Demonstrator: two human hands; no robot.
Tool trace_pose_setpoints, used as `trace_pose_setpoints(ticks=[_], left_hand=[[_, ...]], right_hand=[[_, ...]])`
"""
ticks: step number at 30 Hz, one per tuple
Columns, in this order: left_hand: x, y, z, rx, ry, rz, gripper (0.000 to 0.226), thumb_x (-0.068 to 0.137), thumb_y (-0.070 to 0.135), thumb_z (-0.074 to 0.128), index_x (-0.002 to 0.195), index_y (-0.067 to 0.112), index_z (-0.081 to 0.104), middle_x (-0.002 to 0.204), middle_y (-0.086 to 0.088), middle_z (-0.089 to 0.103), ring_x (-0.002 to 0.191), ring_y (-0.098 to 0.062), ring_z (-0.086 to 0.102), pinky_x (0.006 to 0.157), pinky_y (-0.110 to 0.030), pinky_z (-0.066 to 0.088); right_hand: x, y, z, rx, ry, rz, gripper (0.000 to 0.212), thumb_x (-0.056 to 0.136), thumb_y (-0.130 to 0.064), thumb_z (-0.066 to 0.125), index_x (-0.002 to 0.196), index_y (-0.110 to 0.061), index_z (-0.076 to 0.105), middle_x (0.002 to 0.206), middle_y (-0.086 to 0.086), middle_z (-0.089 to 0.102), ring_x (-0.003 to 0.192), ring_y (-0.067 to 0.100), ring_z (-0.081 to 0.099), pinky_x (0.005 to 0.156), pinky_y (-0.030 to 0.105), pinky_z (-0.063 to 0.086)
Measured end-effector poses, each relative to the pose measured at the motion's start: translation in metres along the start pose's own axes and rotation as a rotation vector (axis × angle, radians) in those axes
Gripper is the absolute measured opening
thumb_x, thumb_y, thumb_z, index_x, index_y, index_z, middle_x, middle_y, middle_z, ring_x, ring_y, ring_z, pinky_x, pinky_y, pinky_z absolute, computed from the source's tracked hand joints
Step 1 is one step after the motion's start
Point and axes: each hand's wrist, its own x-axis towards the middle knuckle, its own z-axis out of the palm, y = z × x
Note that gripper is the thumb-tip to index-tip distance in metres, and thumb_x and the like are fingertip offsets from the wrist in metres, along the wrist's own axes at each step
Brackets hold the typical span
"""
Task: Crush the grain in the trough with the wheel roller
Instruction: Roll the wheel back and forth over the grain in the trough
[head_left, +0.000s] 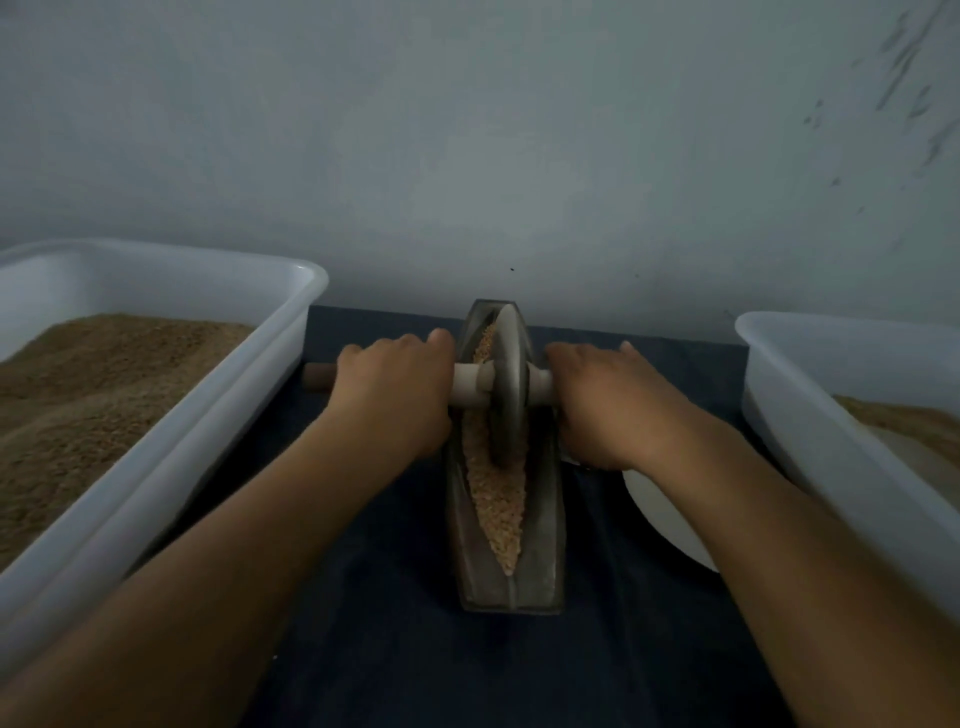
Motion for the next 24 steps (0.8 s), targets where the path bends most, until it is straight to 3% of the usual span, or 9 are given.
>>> trace_pose_setpoints(ticks=[5,12,20,24], left_hand=[[0.029,-0.003,0.000,-0.031,0.030,-0.029,0.033,0.088,0.020,0.064,0.113,0.014,0.043,0.115,-0.011,0.057,0.104,-0.032,0.058,0.077,-0.043,0.037],[0.054,0.002,-0.007,-0.048,0.065,-0.060,0.028,0.090,0.015,0.061,0.113,0.012,0.044,0.114,-0.013,0.057,0.106,-0.035,0.057,0.075,-0.043,0.035],[0.022,-0.004,-0.003,0.006,-0.076,-0.043,0.038,0.085,0.023,0.070,0.118,0.017,0.052,0.109,-0.008,0.061,0.099,-0.028,0.059,0.079,-0.041,0.044],[-0.004,0.002,-0.010,0.090,-0.052,0.012,0.034,0.084,0.025,0.070,0.113,0.016,0.053,0.094,-0.004,0.056,0.091,-0.024,0.057,0.073,-0.037,0.041]], right_hand=[[0.028,0.007,0.011,-0.039,0.115,0.030,0.038,0.081,-0.021,0.066,0.114,-0.011,0.050,0.110,0.012,0.063,0.098,0.034,0.061,0.092,0.041,0.039],[0.050,0.016,0.013,0.059,0.118,0.092,0.035,0.086,-0.025,0.065,0.116,-0.015,0.051,0.111,0.009,0.064,0.093,0.032,0.062,0.068,0.034,0.038],[0.023,-0.001,0.003,-0.048,0.144,0.096,0.016,0.081,-0.020,0.067,0.096,-0.018,0.061,0.095,0.009,0.064,0.084,0.030,0.062,0.060,0.031,0.034],[-0.004,-0.009,-0.002,-0.092,0.125,0.108,0.017,0.080,-0.026,0.071,0.091,-0.019,0.059,0.086,0.006,0.060,0.067,0.024,0.043,0.058,0.030,0.032]])
